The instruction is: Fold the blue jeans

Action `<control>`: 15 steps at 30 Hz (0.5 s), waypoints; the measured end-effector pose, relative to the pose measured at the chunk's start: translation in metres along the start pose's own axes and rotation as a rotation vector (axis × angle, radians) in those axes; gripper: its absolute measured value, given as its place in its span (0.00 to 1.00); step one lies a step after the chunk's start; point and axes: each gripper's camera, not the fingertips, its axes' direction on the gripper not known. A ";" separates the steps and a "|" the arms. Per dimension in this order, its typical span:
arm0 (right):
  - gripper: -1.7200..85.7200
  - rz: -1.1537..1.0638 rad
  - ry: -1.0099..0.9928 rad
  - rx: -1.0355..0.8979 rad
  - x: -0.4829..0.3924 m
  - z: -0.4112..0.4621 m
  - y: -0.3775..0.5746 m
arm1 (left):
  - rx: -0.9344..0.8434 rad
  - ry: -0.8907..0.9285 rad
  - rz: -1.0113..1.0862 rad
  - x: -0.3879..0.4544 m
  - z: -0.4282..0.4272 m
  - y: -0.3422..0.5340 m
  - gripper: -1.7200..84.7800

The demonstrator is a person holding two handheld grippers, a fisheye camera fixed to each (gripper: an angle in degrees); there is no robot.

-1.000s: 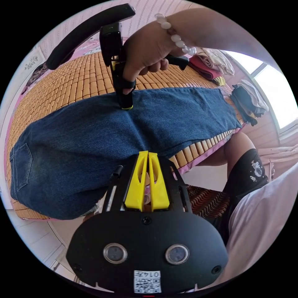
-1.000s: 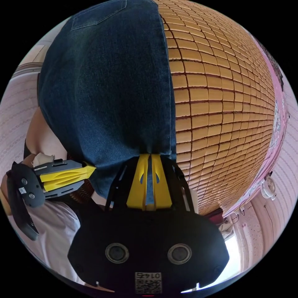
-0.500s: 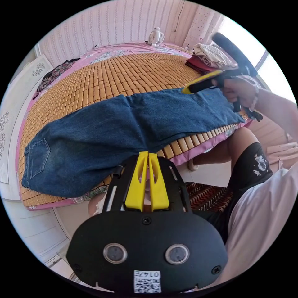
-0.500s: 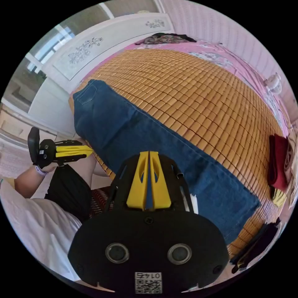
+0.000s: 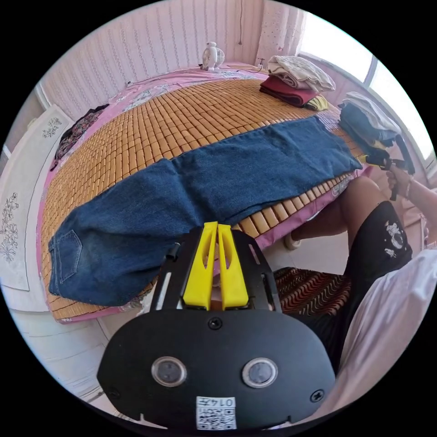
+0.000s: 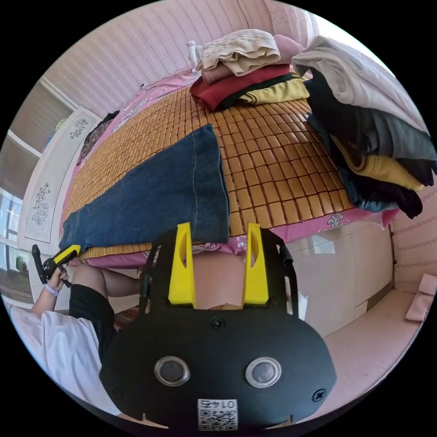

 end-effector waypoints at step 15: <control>0.10 -0.080 -0.016 -0.146 0.041 -0.036 -0.013 | -0.180 -0.155 0.042 0.016 0.019 -0.052 0.01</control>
